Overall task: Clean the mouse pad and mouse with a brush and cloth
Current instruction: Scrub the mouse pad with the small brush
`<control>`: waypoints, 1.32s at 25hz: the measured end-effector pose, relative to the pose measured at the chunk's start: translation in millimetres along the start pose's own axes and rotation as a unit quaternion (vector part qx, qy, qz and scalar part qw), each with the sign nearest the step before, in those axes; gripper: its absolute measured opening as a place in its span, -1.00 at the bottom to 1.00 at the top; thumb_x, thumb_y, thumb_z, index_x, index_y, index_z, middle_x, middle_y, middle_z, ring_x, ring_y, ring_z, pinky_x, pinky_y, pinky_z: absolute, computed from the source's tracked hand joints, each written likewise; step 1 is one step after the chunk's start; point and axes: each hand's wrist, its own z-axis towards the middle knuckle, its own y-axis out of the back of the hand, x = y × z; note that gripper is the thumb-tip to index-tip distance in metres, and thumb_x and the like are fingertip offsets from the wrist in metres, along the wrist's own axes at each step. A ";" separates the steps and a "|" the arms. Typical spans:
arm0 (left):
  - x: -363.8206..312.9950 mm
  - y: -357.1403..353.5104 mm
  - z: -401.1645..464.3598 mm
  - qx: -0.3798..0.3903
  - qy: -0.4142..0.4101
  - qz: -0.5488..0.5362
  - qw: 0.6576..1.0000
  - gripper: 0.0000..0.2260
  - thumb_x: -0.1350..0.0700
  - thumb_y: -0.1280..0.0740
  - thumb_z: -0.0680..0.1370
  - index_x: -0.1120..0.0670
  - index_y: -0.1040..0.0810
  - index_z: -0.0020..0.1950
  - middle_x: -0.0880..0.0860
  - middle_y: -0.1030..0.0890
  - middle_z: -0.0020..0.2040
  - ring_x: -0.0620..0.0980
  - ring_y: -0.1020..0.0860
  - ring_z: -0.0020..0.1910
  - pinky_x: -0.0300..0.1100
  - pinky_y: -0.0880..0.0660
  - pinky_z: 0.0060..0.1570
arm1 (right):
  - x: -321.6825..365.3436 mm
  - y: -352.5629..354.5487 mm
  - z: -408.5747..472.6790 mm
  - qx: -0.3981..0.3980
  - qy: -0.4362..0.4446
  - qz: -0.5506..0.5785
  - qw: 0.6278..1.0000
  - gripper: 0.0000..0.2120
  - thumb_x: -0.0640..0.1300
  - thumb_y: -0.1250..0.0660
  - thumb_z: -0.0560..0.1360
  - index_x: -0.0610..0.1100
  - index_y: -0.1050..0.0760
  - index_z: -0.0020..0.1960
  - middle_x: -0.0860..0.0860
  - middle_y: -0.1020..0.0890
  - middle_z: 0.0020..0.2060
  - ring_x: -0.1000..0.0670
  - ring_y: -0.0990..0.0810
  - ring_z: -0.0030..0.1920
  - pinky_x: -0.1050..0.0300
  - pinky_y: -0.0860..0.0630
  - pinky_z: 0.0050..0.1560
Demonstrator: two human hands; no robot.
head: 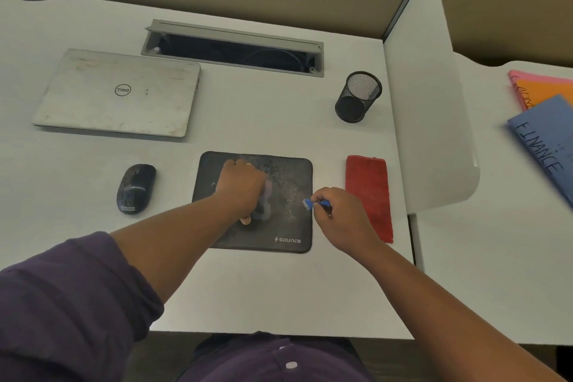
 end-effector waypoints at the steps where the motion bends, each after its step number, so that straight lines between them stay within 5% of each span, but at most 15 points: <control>1: -0.1 -0.6 -0.1 0.009 0.005 -0.005 1.000 -0.62 -0.11 -0.62 0.19 -0.14 -0.47 -0.18 -0.08 -0.48 -0.08 -0.01 -0.38 -0.09 -0.11 -0.22 -0.10 | -4.7 1.7 3.5 0.000 0.026 -0.011 1.000 -0.89 -0.18 -0.31 0.57 -0.08 -0.62 -0.01 0.06 -0.62 -0.17 0.08 -0.57 -0.16 0.10 -0.51 -0.13; 4: -0.5 -2.6 -3.6 0.010 0.039 -0.006 0.999 -0.44 -0.19 -0.65 0.07 -0.09 -0.55 -0.04 -0.06 -0.51 -0.05 0.00 -0.48 0.01 -0.10 -0.24 -0.11 | -16.7 4.3 14.5 0.048 0.072 -0.038 0.996 -0.84 -0.18 -0.28 0.61 -0.18 -0.63 0.04 -0.08 -0.65 -0.13 -0.09 -0.58 -0.07 -0.06 -0.51 -0.03; 7: -1.3 -7.3 -4.9 0.000 0.077 -0.013 0.997 -0.16 -0.23 -0.65 0.03 0.03 -0.53 0.24 -0.06 -0.56 -0.01 0.04 -0.51 0.08 -0.08 -0.28 -0.10 | -20.4 8.6 19.5 0.102 0.074 -0.020 0.992 -0.81 -0.11 -0.24 0.62 -0.12 -0.56 -0.12 -0.03 -0.64 -0.19 -0.07 -0.57 -0.13 -0.13 -0.51 -0.07; 9: -3.3 -7.1 -5.1 0.003 0.090 -0.015 0.996 -0.11 -0.22 -0.65 0.04 0.03 -0.51 0.30 -0.05 -0.57 0.02 0.05 -0.50 0.11 -0.06 -0.30 -0.07 | -22.2 13.5 23.0 0.092 0.092 -0.002 0.992 -0.81 -0.09 -0.22 0.64 -0.09 -0.58 -0.04 -0.02 -0.65 -0.15 -0.05 -0.57 -0.11 -0.10 -0.51 -0.04; 12: -4.9 -4.1 -6.5 0.013 0.092 -0.008 0.996 -0.18 -0.21 -0.65 0.06 0.02 -0.54 0.24 -0.06 -0.57 0.02 0.04 -0.48 0.10 -0.07 -0.29 -0.07 | -23.6 16.2 28.3 0.104 0.090 -0.020 0.990 -0.73 -0.07 -0.19 0.67 -0.13 -0.60 0.21 -0.05 -0.68 0.05 -0.07 -0.60 0.07 -0.06 -0.50 0.12; 17: 1.2 -3.2 -5.6 0.013 0.067 -0.003 0.998 -0.21 -0.26 -0.64 0.08 0.01 -0.55 0.22 -0.07 -0.56 0.02 0.03 -0.48 0.11 -0.08 -0.31 -0.06 | -13.5 13.5 32.2 0.105 0.052 -0.010 0.993 -0.77 -0.02 -0.18 0.66 -0.01 -0.54 -0.09 0.09 -0.61 -0.25 0.07 -0.54 -0.21 -0.01 -0.48 -0.15; 21: 4.3 -1.0 -6.7 0.019 0.049 -0.006 0.999 -0.29 -0.27 -0.63 0.10 0.00 -0.57 0.14 -0.07 -0.38 -0.17 0.02 -0.48 0.08 -0.08 -0.27 -0.09 | -6.8 9.4 35.3 0.100 0.043 -0.042 0.993 -0.77 -0.06 -0.19 0.66 -0.11 -0.60 0.05 -0.02 -0.68 -0.08 -0.04 -0.60 -0.05 -0.04 -0.51 -0.01; 26: 6.2 -1.0 -7.2 0.009 0.029 -0.006 1.000 -0.34 -0.26 -0.63 0.11 -0.01 -0.55 0.09 -0.06 -0.46 -0.09 0.02 -0.47 0.08 -0.08 -0.25 -0.10 | -2.7 6.7 27.6 0.036 0.004 0.032 0.999 -0.80 -0.05 -0.21 0.65 0.05 -0.54 -0.11 0.27 -0.58 -0.36 0.24 -0.50 -0.35 0.39 -0.33 -0.33; 30: 8.3 -2.2 -9.3 0.010 0.023 -0.013 1.000 -0.37 -0.25 -0.63 0.12 -0.03 -0.57 0.07 -0.05 -0.52 0.03 0.04 -0.46 0.09 -0.06 -0.24 -0.09 | -5.1 6.8 24.5 0.064 -0.008 -0.003 0.998 -0.85 -0.08 -0.24 0.66 -0.01 -0.58 -0.01 0.28 -0.56 -0.30 0.35 -0.52 -0.30 0.41 -0.34 -0.31; 33: 7.8 -3.2 -10.9 0.003 0.032 -0.016 0.999 -0.35 -0.25 -0.63 0.12 -0.01 -0.56 0.10 -0.06 -0.53 0.04 0.03 -0.46 0.09 -0.08 -0.26 -0.07 | -5.7 7.9 24.9 0.073 -0.015 0.003 0.997 -0.84 -0.08 -0.22 0.66 0.01 -0.54 -0.06 0.22 -0.61 -0.29 0.18 -0.55 -0.29 0.18 -0.43 -0.28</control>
